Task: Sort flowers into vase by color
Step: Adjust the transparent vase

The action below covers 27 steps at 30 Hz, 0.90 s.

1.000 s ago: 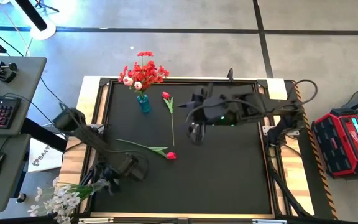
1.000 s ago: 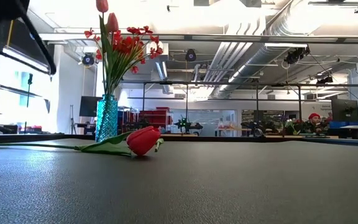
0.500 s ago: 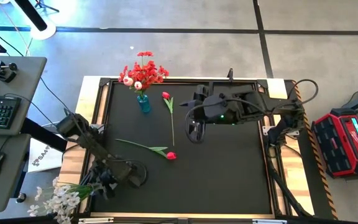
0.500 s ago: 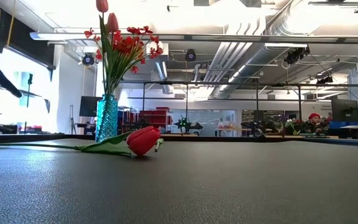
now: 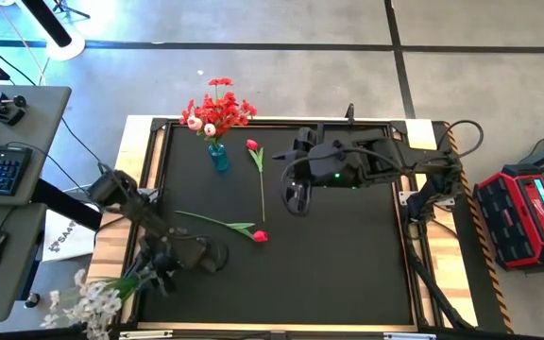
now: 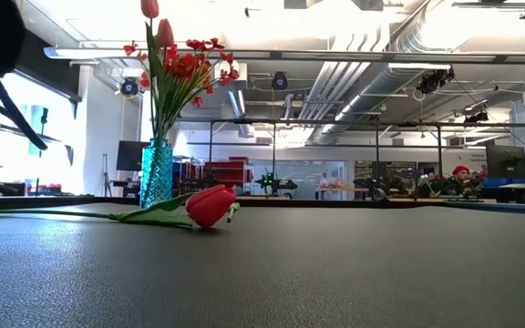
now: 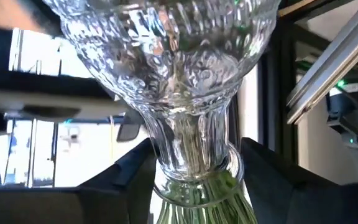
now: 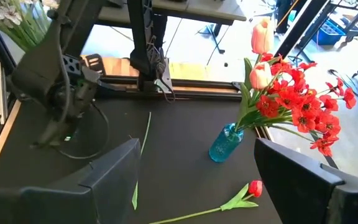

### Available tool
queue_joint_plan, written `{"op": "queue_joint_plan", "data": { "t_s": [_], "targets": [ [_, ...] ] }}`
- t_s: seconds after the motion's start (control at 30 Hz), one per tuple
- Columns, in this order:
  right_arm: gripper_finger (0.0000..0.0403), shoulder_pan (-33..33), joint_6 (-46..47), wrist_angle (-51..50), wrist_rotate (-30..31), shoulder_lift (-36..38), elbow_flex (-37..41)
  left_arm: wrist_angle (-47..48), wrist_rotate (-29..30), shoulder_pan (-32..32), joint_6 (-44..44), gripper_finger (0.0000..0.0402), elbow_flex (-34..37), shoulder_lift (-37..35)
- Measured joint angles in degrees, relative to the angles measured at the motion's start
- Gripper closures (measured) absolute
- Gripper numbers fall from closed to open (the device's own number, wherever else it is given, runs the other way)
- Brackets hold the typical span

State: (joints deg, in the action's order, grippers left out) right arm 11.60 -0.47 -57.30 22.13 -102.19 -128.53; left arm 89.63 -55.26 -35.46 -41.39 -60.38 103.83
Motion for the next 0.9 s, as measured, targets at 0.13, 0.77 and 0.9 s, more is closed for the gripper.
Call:
{"op": "queue_joint_plan", "data": {
  "t_s": [0.13, 0.77, 0.9],
  "targets": [
    [0.0098, 0.0, -0.71, 0.35, 0.04, 0.15, 0.0, 0.2, -2.31, 2.01, 2.26, 0.0216, -0.02, 0.0],
    [0.0098, -6.04, 3.04, -10.31, -3.7, 6.37, 0.02, 0.81, -7.55, 19.08, 20.04, 0.0218, -2.99, 10.41],
    [0.0098, -6.87, 3.02, -10.46, -4.73, 6.7, 0.02, 1.17, -8.09, 22.39, 20.27, 0.0218, -3.04, 11.67]
  ]
}}
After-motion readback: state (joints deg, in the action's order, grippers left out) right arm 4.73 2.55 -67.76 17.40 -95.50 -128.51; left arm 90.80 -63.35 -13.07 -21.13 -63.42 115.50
